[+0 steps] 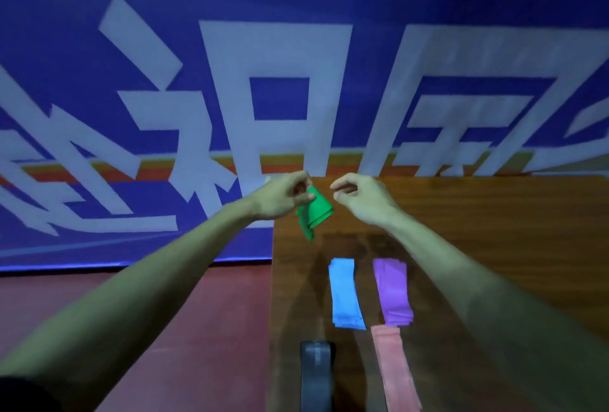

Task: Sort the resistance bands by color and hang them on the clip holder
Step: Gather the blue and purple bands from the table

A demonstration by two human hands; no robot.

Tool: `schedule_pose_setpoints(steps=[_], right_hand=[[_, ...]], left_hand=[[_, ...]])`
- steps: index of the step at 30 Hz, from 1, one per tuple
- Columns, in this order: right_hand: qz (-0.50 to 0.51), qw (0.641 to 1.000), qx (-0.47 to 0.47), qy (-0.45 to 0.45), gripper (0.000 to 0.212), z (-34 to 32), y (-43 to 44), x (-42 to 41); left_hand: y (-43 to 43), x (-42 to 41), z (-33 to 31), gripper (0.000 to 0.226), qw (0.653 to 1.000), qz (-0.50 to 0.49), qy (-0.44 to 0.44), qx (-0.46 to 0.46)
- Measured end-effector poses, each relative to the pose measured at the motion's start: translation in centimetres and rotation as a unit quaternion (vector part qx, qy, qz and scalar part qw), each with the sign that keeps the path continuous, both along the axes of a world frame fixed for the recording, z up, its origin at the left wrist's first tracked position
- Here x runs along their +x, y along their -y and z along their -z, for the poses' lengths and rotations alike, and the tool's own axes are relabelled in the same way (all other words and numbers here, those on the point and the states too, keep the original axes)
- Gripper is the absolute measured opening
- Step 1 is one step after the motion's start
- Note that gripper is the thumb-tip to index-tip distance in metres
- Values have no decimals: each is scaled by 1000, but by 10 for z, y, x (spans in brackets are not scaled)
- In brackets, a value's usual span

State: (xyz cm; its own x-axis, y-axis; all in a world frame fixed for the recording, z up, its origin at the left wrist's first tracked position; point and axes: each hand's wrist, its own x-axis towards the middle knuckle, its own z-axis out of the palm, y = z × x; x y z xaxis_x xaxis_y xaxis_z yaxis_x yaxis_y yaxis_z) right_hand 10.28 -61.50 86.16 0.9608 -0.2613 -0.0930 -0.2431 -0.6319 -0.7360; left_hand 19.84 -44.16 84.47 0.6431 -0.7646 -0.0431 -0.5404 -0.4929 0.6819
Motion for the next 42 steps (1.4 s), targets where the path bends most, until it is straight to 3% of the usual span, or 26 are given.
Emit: schedule_pose_setpoints(steps=[7, 14, 20, 27, 31, 37, 42], right_hand=[[-17, 996, 45, 73, 28, -84, 18, 6], [-92, 973, 177, 118, 32, -150, 62, 0], [-165, 953, 214, 136, 34, -196, 106, -8], [-201, 912, 294, 202, 14, -253, 166, -20], [-171, 918, 258, 249, 23, -281, 196, -26], [-143, 928, 203, 279, 12, -307, 229, -28], [-107, 925, 191, 310, 10, -330, 231, -11]], left_hand=[[26, 9, -122, 12, 989, 91, 111, -17], [59, 1, -221, 10, 974, 121, 190, -9], [100, -18, -287, 15, 961, 105, 256, 26], [148, -32, -340, 21, 955, 49, 292, 32], [172, -35, -351, 24, 962, 33, 272, 25], [199, -41, -361, 14, 981, 3, 184, -55], [203, -25, -379, 11, 979, -55, 153, -125]])
